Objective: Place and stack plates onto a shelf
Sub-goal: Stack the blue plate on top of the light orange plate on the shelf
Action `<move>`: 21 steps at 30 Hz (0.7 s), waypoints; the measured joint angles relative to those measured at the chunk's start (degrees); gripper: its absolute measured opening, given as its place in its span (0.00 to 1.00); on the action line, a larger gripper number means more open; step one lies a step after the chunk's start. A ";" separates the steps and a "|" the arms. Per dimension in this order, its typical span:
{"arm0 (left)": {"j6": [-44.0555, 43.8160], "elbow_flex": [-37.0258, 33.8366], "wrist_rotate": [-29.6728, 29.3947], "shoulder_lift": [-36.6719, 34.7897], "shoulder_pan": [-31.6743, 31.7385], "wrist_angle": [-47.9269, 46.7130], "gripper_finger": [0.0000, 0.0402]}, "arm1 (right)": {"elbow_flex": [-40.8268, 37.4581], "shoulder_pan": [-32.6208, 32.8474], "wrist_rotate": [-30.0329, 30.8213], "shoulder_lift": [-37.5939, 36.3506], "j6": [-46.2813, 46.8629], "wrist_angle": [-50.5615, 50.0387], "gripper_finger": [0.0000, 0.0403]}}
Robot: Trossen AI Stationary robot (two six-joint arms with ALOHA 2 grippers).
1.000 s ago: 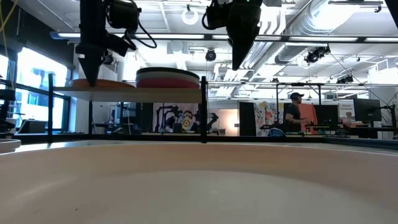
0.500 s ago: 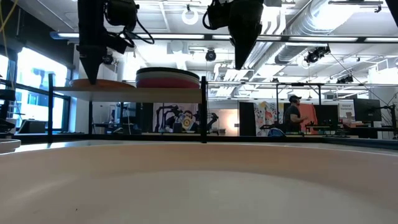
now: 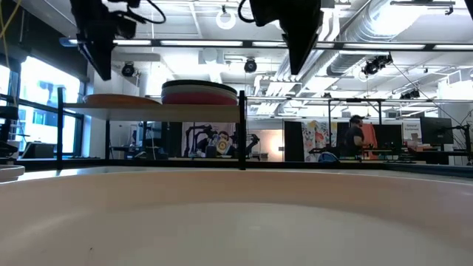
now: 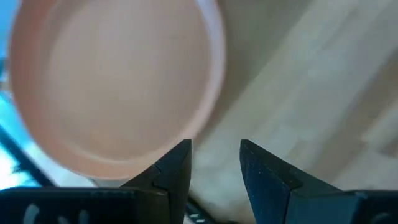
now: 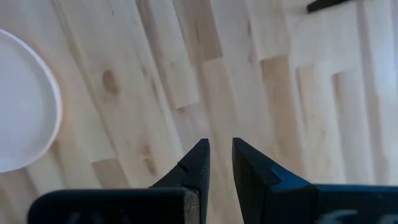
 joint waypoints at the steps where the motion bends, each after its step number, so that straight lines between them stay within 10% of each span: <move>1: -0.67 0.00 1.87 -0.68 0.00 0.02 0.31 | 0.00 0.70 0.00 0.00 1.56 -0.26 0.11; 10: -2.32 0.00 25.92 -5.09 -0.47 0.01 0.31 | 0.00 8.08 -3.35 0.00 12.70 -0.31 0.11; 21: -2.54 0.00 29.68 -5.39 -10.81 0.11 0.31 | 0.00 19.57 -1.88 0.00 23.79 -0.04 0.14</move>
